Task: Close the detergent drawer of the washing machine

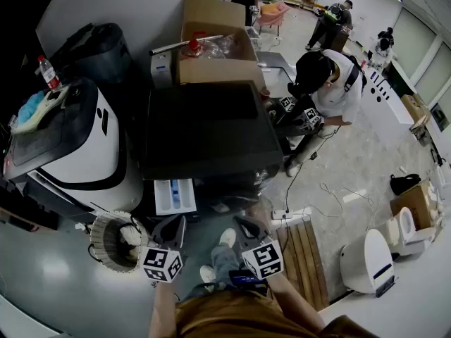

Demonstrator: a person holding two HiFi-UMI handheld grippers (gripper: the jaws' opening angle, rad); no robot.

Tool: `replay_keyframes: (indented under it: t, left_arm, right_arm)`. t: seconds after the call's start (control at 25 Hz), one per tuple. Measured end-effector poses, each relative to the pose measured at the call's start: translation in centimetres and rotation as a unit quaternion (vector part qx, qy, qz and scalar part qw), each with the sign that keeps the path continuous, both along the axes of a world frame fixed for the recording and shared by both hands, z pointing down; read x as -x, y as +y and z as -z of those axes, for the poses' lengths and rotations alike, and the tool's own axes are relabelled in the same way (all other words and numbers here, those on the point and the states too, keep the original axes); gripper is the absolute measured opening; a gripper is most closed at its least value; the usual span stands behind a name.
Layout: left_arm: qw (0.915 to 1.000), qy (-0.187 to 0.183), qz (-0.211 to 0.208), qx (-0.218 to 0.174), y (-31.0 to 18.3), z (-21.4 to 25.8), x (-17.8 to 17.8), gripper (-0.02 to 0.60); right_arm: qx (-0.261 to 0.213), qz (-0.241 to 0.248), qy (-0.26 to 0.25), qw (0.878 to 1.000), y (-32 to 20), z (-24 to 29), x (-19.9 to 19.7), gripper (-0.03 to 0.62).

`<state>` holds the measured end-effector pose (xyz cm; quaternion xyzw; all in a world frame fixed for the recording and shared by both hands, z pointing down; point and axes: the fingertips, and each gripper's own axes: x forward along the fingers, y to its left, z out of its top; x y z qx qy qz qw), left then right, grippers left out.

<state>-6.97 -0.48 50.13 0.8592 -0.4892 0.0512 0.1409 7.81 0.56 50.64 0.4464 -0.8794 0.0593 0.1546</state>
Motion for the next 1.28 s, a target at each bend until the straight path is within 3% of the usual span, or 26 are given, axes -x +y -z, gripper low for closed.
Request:
replay_keyframes:
  t: [0.68, 1.28]
  left_arm:
    - [0.9988, 0.022, 0.038, 0.022, 0.3, -1.4, 1.6, 0.023]
    - [0.994, 0.006, 0.068, 0.085, 0.3, -6.9, 4.2, 0.023]
  right_arm:
    - [0.008, 0.003, 0.003, 1.0, 0.4, -0.7, -0.4, 0.012]
    - [0.043, 0.022, 0.02, 0.999, -1.0, -3.2, 1.0, 0.012]
